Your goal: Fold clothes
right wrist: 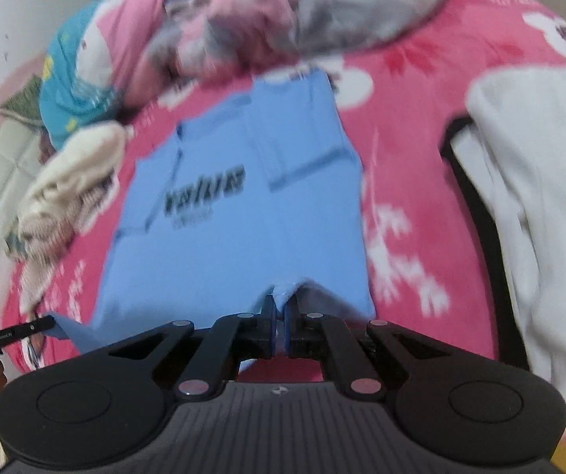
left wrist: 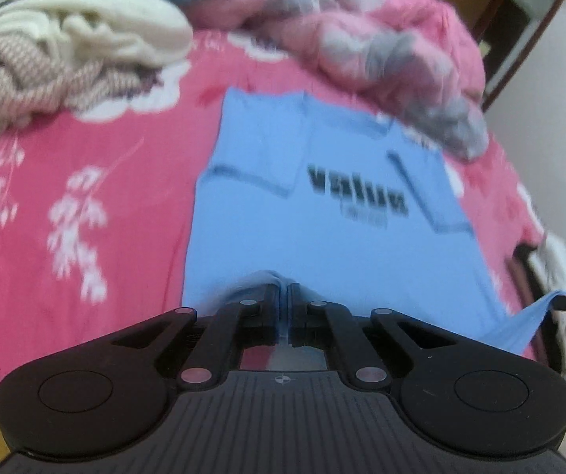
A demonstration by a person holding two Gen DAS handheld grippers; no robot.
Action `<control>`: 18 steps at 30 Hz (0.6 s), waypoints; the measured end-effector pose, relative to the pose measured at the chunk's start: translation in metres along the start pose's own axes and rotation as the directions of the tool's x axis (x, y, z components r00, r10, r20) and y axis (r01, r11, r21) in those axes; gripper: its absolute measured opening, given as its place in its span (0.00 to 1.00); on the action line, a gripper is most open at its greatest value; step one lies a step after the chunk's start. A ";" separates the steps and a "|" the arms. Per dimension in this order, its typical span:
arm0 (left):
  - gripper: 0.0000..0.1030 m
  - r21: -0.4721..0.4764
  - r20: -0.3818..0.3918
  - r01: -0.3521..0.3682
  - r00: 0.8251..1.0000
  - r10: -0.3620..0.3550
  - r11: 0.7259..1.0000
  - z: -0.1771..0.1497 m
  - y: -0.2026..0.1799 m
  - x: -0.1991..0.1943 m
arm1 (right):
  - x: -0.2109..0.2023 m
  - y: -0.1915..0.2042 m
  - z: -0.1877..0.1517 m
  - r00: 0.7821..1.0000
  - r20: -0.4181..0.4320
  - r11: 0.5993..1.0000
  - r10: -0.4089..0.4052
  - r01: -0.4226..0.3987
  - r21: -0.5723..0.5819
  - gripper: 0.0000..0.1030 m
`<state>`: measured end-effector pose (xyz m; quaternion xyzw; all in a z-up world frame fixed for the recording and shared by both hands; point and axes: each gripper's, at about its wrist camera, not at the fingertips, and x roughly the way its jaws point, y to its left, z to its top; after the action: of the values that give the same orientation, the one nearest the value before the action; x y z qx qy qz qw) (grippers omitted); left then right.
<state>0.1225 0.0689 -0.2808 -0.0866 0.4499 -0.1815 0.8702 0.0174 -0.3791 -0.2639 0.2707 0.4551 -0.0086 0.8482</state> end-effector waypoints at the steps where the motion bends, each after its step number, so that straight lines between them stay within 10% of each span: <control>1: 0.01 -0.003 0.016 0.006 1.000 -0.005 1.000 0.007 0.002 0.003 | 0.003 0.001 0.009 1.000 0.016 1.000 0.006 -0.006 -0.002 0.03; 18: 0.01 -0.071 0.176 0.117 0.979 -0.103 0.991 0.142 0.056 0.117 | 0.096 0.007 0.169 0.972 0.232 1.000 -0.017 0.011 0.027 0.02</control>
<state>0.3133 0.0728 -0.3039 -0.1619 0.3745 -0.2026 0.8902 0.2050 -0.4300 -0.2609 0.2757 0.3544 -0.0521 0.8920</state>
